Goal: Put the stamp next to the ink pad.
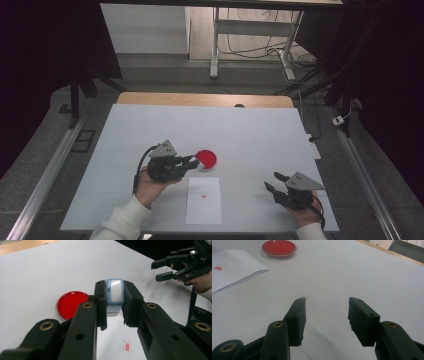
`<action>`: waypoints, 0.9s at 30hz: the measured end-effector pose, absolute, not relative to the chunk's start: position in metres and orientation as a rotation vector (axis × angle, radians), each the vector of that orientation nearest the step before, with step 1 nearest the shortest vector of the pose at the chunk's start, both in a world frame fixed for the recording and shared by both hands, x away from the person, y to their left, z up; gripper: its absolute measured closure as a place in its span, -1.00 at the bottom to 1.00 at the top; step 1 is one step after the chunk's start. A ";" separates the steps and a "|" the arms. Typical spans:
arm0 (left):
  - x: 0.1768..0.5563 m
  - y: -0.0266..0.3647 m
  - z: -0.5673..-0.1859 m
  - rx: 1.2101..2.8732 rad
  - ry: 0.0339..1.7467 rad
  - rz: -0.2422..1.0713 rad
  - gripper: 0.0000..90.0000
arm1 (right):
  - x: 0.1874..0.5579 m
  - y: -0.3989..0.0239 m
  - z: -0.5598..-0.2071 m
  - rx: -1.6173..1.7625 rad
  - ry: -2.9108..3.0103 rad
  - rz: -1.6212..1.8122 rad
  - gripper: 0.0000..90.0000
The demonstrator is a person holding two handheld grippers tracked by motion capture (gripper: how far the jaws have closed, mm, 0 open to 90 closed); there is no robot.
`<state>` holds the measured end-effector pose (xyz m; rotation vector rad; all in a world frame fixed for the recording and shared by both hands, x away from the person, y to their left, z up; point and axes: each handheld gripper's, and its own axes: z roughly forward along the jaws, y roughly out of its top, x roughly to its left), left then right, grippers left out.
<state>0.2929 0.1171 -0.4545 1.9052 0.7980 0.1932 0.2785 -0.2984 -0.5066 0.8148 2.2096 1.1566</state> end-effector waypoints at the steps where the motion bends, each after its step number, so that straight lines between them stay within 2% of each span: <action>1: 0.293 0.118 -0.454 1.904 0.799 0.194 0.66 | 0.279 -0.298 -0.507 0.813 2.211 1.153 0.07; 27: 0.321 0.131 -0.458 1.890 0.891 0.280 0.66 | 0.279 -0.297 -0.508 0.818 2.205 1.131 0.07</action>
